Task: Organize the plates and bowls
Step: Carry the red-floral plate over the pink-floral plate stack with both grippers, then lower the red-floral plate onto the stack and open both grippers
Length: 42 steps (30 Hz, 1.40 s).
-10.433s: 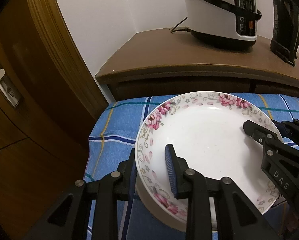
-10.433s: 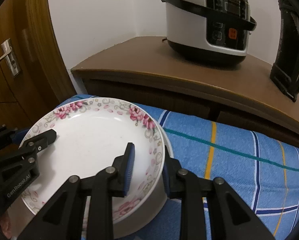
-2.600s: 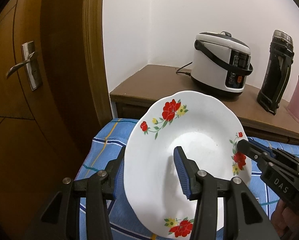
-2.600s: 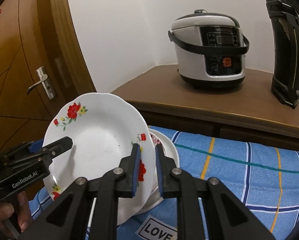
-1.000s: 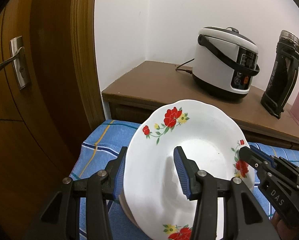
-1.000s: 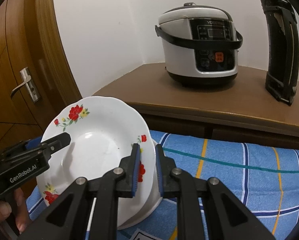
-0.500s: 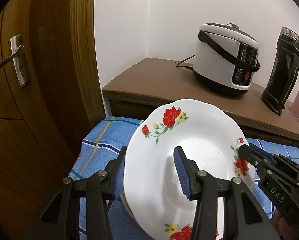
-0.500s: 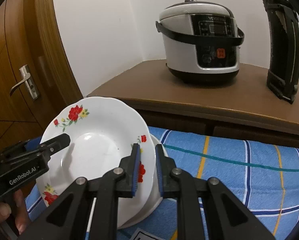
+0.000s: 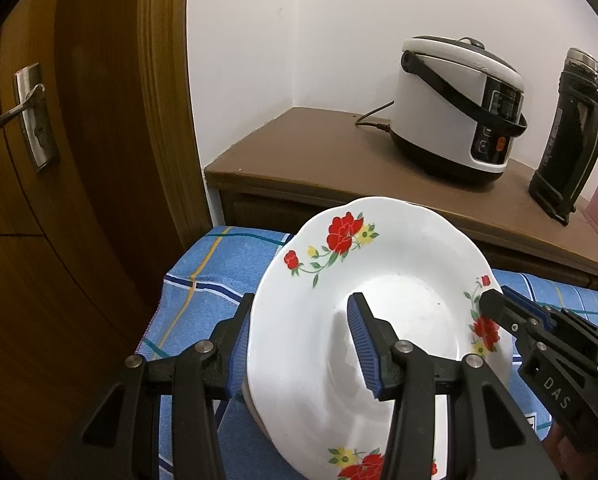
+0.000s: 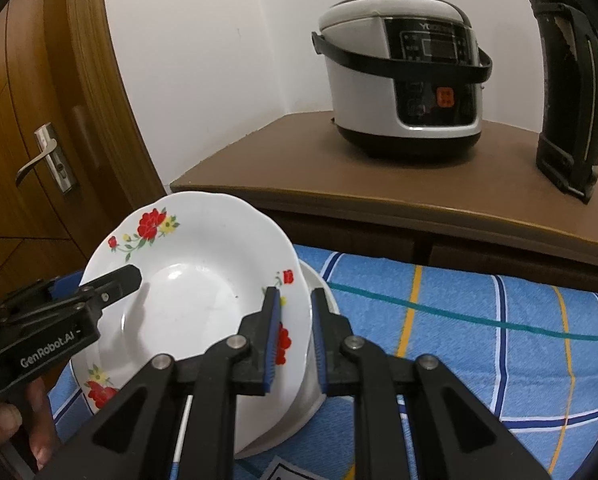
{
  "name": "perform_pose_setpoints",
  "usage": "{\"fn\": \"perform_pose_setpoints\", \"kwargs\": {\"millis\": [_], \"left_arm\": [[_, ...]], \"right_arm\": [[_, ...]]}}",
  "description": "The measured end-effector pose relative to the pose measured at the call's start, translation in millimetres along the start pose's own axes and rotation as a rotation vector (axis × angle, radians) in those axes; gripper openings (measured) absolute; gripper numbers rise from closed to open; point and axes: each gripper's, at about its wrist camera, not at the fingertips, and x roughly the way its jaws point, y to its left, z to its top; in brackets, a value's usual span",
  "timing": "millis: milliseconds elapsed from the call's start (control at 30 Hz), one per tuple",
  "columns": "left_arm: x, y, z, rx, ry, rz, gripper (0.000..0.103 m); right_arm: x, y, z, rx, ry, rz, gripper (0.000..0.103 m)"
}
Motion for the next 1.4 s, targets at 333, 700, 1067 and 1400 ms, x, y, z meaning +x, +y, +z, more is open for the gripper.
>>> {"fn": "perform_pose_setpoints", "kwargs": {"millis": [333,700,1067,1400], "left_arm": [[12.0,0.0,0.2,-0.003,0.029,-0.014,0.049],[21.8,0.8,-2.3,-0.008,0.054,-0.017,0.049],[27.1,0.5,-1.4,-0.014,0.064,-0.018,0.049],[33.1,-0.2,-2.5,-0.015,0.068,-0.014,0.049]], "right_arm": [[5.4,-6.0,-1.7,0.023,0.011,-0.003,0.016],[11.1,-7.7,-2.7,0.033,0.019,-0.004,0.016],[13.5,-9.4,-3.0,0.038,0.020,-0.007,0.016],[15.9,-8.3,-5.0,0.039,0.023,-0.014,0.016]]}}
